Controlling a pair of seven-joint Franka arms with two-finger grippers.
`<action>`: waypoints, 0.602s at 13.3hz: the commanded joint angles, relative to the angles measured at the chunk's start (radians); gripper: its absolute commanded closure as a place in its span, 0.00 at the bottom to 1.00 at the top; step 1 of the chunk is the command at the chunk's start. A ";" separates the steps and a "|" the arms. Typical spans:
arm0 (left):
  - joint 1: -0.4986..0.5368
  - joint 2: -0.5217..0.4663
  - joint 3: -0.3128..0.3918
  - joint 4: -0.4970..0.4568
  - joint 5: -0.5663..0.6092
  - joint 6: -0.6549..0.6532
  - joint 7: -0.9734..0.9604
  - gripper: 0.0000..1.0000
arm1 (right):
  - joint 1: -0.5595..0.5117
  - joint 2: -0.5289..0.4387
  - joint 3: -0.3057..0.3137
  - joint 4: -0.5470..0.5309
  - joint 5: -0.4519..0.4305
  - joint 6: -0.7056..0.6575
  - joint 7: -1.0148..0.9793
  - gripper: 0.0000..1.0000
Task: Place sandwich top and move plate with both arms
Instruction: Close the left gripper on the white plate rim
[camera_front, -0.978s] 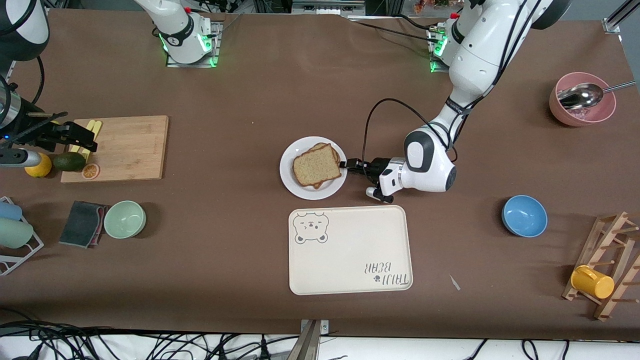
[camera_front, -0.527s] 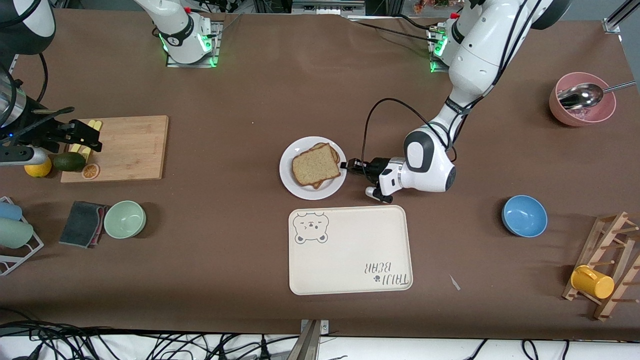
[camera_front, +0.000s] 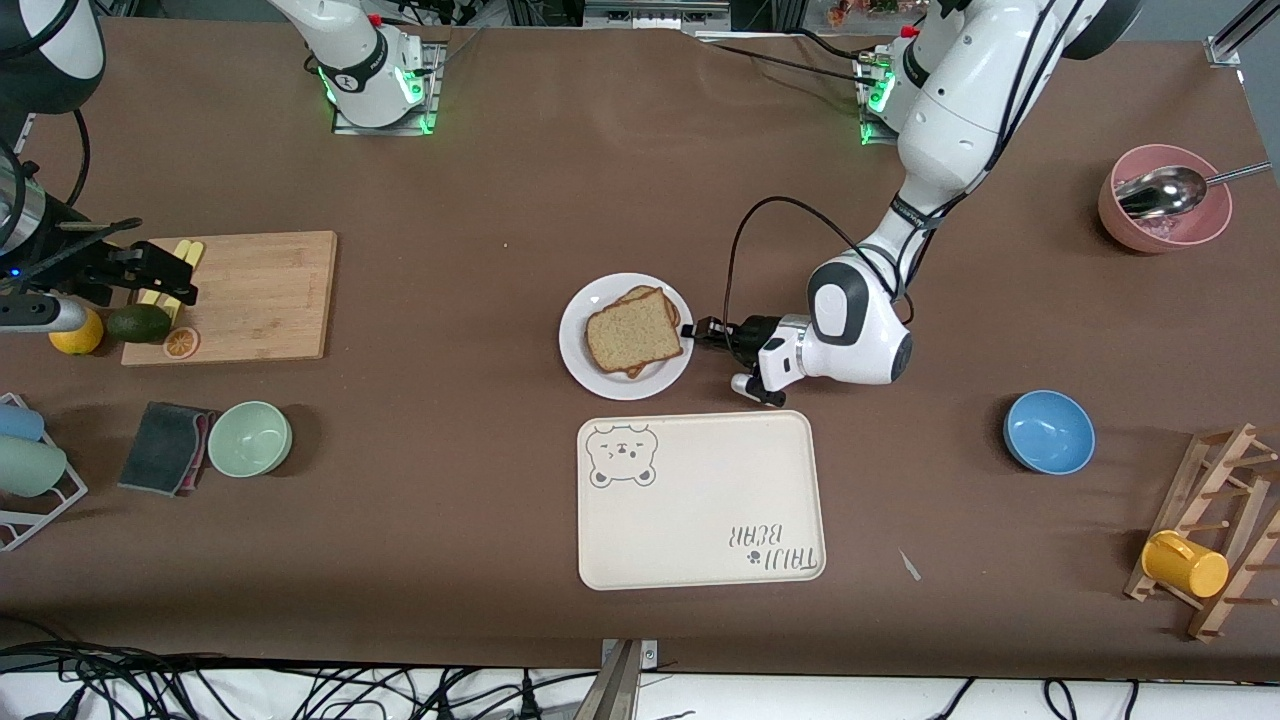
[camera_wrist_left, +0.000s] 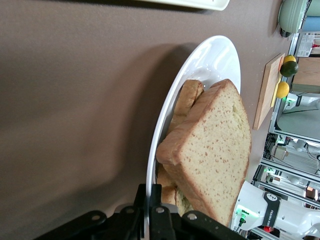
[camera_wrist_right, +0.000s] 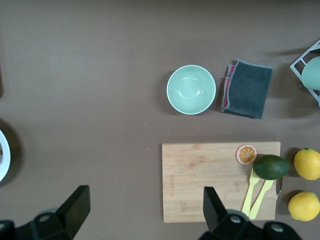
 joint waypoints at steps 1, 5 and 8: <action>0.016 -0.019 0.003 -0.003 -0.029 -0.026 0.020 1.00 | -0.005 0.008 0.001 0.050 -0.006 -0.020 -0.010 0.00; 0.066 -0.039 0.001 0.008 -0.031 -0.102 0.015 1.00 | -0.011 0.008 -0.006 0.054 -0.012 -0.021 -0.014 0.00; 0.092 -0.054 0.000 0.008 -0.032 -0.148 0.014 1.00 | -0.010 0.009 -0.005 0.055 -0.009 -0.015 -0.005 0.00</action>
